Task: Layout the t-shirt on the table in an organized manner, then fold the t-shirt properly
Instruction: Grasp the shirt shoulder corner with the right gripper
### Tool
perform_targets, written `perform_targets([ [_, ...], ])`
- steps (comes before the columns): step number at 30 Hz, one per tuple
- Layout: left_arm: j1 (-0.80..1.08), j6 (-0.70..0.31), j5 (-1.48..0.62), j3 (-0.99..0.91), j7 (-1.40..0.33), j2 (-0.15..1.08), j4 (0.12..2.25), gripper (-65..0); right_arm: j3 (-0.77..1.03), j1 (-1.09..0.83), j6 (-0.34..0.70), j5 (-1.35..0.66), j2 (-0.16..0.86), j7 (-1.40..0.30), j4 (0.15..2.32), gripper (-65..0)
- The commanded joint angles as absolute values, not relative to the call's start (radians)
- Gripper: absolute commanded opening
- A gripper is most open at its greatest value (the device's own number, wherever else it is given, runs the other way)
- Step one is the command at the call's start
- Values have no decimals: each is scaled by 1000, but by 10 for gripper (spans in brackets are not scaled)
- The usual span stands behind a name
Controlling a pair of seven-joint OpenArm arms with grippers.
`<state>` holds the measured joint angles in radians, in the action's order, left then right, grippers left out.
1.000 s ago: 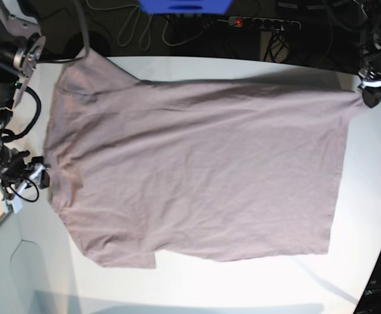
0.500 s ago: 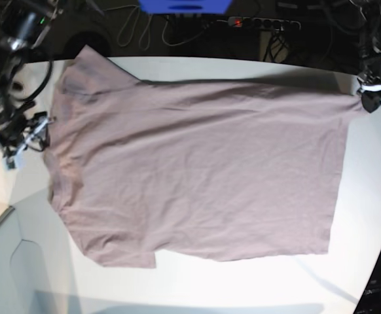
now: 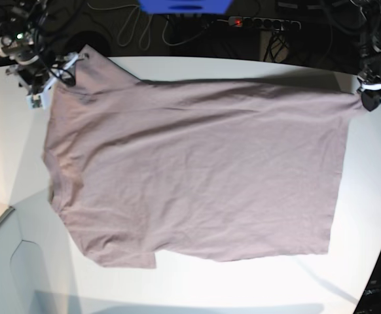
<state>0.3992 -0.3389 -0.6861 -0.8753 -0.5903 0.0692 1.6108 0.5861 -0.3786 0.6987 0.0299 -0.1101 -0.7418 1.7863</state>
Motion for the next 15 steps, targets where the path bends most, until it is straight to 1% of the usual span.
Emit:
perform_targets([
  [1, 401, -349, -700, -881, -567, 84, 1627, -650, 588, -384, 698, 18, -105, -725, 1805, -298],
  [8, 401, -349, -700, -881, -567, 82, 1627, -650, 593, -403, 698, 18, -119, -725, 1794, -298],
  [15, 401, -351, -697, -881, -567, 82, 1626, -650, 596, -398, 698, 19, -116, -722, 1722, -298],
])
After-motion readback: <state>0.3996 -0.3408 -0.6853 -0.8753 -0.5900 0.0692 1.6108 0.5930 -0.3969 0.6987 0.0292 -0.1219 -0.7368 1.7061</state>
